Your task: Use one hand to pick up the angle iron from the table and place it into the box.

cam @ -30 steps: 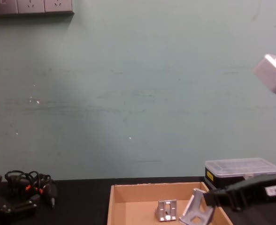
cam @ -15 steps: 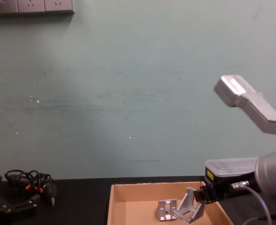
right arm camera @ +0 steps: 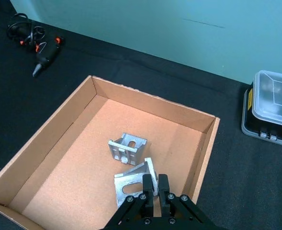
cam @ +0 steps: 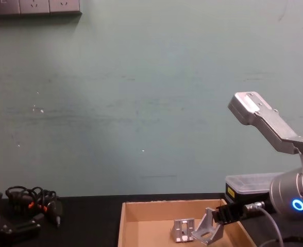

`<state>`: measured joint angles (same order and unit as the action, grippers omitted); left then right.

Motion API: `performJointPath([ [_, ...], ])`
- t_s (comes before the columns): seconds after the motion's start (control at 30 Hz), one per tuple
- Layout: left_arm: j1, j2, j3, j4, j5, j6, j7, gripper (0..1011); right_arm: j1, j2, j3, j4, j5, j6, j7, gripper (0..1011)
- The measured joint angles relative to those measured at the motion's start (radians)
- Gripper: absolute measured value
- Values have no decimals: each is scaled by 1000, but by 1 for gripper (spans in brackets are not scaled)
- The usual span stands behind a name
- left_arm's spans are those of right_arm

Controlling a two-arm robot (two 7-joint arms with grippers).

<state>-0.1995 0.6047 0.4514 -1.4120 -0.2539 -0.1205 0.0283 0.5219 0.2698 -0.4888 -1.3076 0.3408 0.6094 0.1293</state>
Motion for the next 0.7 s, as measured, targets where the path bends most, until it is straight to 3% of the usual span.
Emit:
performJointPath([
  [0.37,0,0,0,0,0,0,0,1000,-1,1,0,-4,0,0,0,124],
  [0.7,0,0,0,0,0,0,0,1000,-2,2,0,-5,1,0,0,439],
])
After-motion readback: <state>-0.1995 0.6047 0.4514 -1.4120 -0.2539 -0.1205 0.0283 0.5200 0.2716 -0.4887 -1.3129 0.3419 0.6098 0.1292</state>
